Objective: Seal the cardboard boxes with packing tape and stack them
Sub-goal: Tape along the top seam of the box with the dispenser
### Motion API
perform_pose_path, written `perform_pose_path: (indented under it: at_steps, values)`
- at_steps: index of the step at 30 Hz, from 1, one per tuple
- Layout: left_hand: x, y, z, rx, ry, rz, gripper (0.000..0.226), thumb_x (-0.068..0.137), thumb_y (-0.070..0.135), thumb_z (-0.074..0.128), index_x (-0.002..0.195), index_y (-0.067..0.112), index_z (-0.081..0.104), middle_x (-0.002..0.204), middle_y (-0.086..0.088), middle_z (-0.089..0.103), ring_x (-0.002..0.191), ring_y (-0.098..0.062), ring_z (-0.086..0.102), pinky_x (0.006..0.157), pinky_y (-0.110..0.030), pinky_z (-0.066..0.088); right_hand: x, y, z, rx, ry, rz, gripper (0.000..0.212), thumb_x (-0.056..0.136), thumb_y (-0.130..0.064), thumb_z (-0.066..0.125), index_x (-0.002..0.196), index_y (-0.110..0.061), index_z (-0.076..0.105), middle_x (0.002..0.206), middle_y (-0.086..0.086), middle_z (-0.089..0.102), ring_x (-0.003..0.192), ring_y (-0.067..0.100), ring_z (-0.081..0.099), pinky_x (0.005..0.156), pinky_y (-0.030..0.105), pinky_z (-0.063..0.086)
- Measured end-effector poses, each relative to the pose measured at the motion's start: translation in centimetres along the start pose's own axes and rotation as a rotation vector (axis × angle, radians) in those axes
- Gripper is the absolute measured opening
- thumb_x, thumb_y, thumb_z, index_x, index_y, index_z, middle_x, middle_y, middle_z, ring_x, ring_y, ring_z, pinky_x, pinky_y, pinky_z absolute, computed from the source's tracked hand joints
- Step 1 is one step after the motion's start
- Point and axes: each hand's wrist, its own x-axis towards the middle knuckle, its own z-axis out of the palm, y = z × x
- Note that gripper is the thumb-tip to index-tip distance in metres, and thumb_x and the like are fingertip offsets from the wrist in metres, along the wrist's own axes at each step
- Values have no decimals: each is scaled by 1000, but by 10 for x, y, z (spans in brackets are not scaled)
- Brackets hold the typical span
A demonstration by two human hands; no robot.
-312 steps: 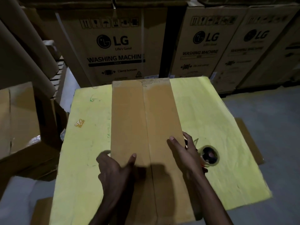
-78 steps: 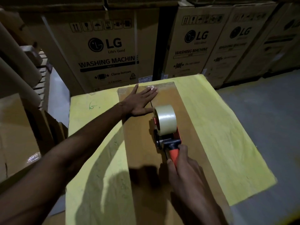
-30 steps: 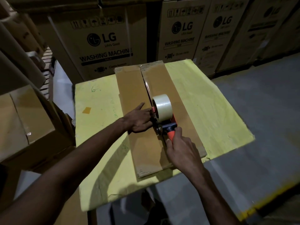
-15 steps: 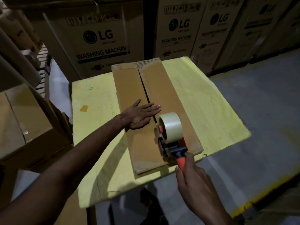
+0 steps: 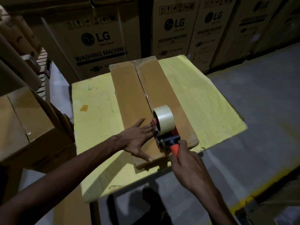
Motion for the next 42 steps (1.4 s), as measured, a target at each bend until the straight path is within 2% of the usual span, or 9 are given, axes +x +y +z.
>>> perform_pose_path:
  at_steps: [7,11,16,20,24,27,30,34,42]
  values:
    - [8,22,5,-47,-12,-109,145,61,106,46,165,23,-12,173,1,-11,159,-16,-6,122,-65,-14,1,2,-6,-39,-26,39,30,108,-35,43,130,-18,34,104,1,57,88,22,57,69,35,42]
    - [11,28,12,8,8,-152,138,65,104,42,166,22,-3,174,0,-5,160,-19,-2,122,-67,-5,-3,5,-5,-38,-29,52,32,108,-35,41,134,-18,31,109,7,61,90,23,61,71,38,51]
    - [8,19,13,12,42,-144,132,69,104,36,166,24,-3,173,0,-8,160,-20,0,121,-71,-1,-21,12,-5,-71,-42,59,41,109,-37,37,143,-21,22,108,3,57,85,19,54,69,35,43]
    - [7,14,12,16,45,-134,132,69,104,37,167,25,-2,174,1,-8,160,-20,-9,121,-69,-11,-47,17,2,-105,-21,92,40,108,-41,35,142,-27,18,102,0,58,87,22,59,74,39,49]
    - [10,12,16,35,79,-113,133,67,106,29,167,21,6,175,-1,-1,160,-21,-12,121,-70,-6,-58,21,6,-97,2,134,40,108,-42,36,141,-27,19,103,-2,60,85,19,58,73,36,46]
    - [12,18,18,49,97,-88,134,71,101,41,167,15,4,175,-4,0,160,-21,-12,123,-65,-10,-60,22,6,-82,17,133,40,108,-42,37,141,-29,19,104,-2,60,87,18,60,75,37,50]
    - [13,26,15,10,132,-1,116,83,91,37,167,19,5,174,-6,1,161,-23,-2,124,-64,-9,-62,19,0,-29,11,123,40,108,-42,40,141,-33,19,104,-4,60,83,11,59,68,31,47]
    - [16,46,12,-29,97,42,86,91,69,44,162,22,28,168,-7,30,157,-19,17,123,-66,-4,-60,13,-4,-31,-7,123,45,108,-43,39,146,-31,18,109,-3,56,87,15,53,74,34,45]
    - [17,48,22,5,92,47,68,104,60,28,165,29,20,170,0,26,160,-17,6,125,-59,-11,-54,11,-5,-78,-34,147,44,109,-44,37,146,-28,20,106,-1,47,82,14,47,72,34,42]
